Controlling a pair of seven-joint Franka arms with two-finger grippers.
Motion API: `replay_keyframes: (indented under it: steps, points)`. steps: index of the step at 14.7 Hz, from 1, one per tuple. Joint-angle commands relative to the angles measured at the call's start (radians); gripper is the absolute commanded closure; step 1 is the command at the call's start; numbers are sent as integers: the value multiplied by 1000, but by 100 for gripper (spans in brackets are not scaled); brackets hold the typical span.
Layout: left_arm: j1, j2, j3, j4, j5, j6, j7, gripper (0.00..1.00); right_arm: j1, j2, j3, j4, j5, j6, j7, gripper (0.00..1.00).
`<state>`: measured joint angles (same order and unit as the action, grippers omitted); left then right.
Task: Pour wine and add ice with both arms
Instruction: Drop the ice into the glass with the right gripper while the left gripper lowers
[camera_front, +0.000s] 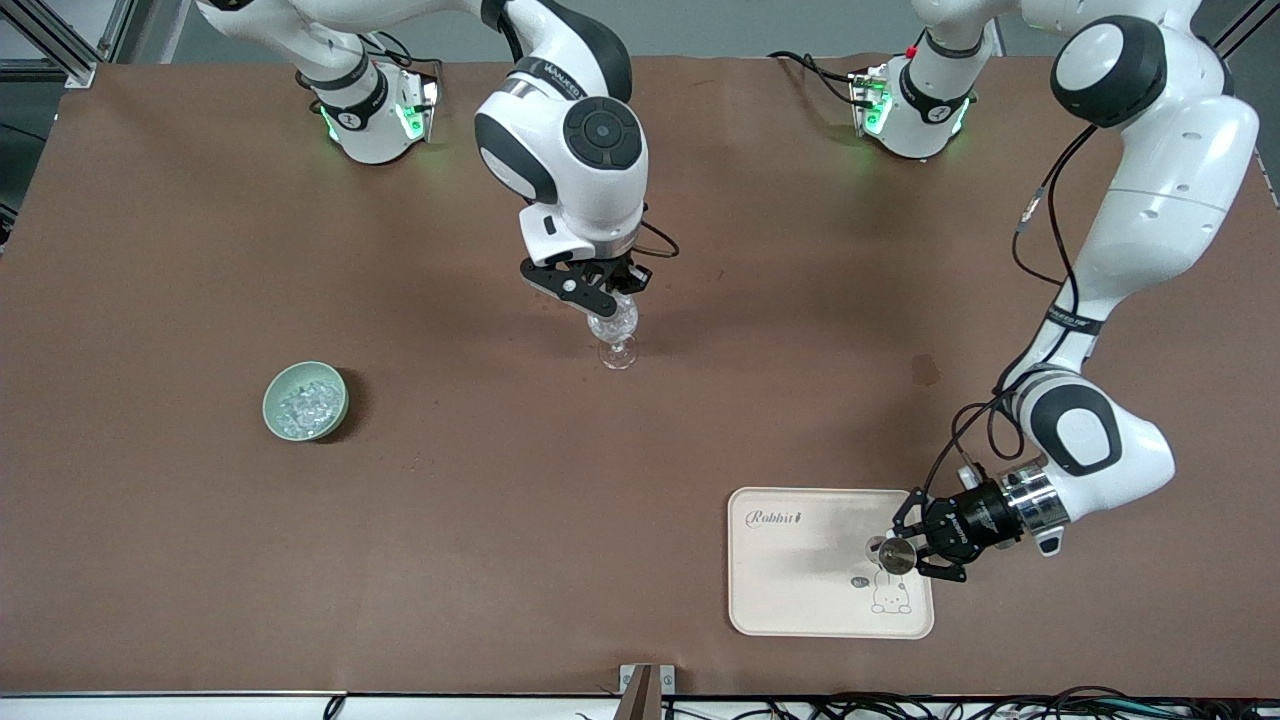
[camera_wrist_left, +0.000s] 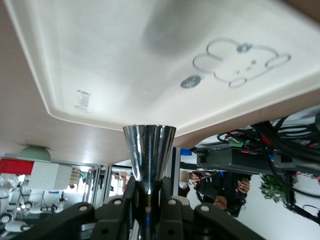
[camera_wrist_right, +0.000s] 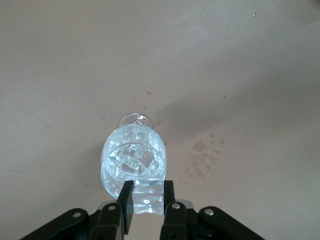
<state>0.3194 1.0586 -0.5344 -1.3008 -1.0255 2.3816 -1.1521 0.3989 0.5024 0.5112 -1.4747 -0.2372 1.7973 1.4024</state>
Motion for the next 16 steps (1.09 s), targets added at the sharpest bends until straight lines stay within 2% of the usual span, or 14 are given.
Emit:
replay_keyframes:
  steps: [1, 5, 8, 10, 11, 12, 13, 14, 16]
  points:
    - [7, 55, -13, 38, -88, 1, 121, 99, 15, 10, 1, 14, -22, 22, 26, 98]
    - [9, 86, -13, 32, -133, -7, 179, 99, 18, 25, 1, 16, -33, 24, 33, 96]
    - [9, 109, -13, 34, -134, -5, 218, 98, 24, 34, 1, 19, -37, 24, 33, 86]
    - [10, 109, -9, 31, -133, -5, 247, 87, 24, 36, 1, 20, -37, 24, 33, 79]
    - [10, 109, -9, 29, -134, -5, 259, 74, 21, 36, 1, 22, -37, 24, 32, 74]
    - [13, 107, -7, 28, -134, -7, 259, 50, 18, 36, 1, 24, -34, 24, 30, 70]
    - [20, 103, -7, 23, -136, -5, 252, 16, 17, 36, 1, 24, -34, 24, 27, 65]
    - [23, 95, -7, 21, -122, -5, 258, 0, 15, 36, 1, 24, -34, 24, 27, 61]
    - [38, 66, 4, 5, -113, -9, 253, 0, 17, 36, 1, 24, -34, 24, 27, 57]
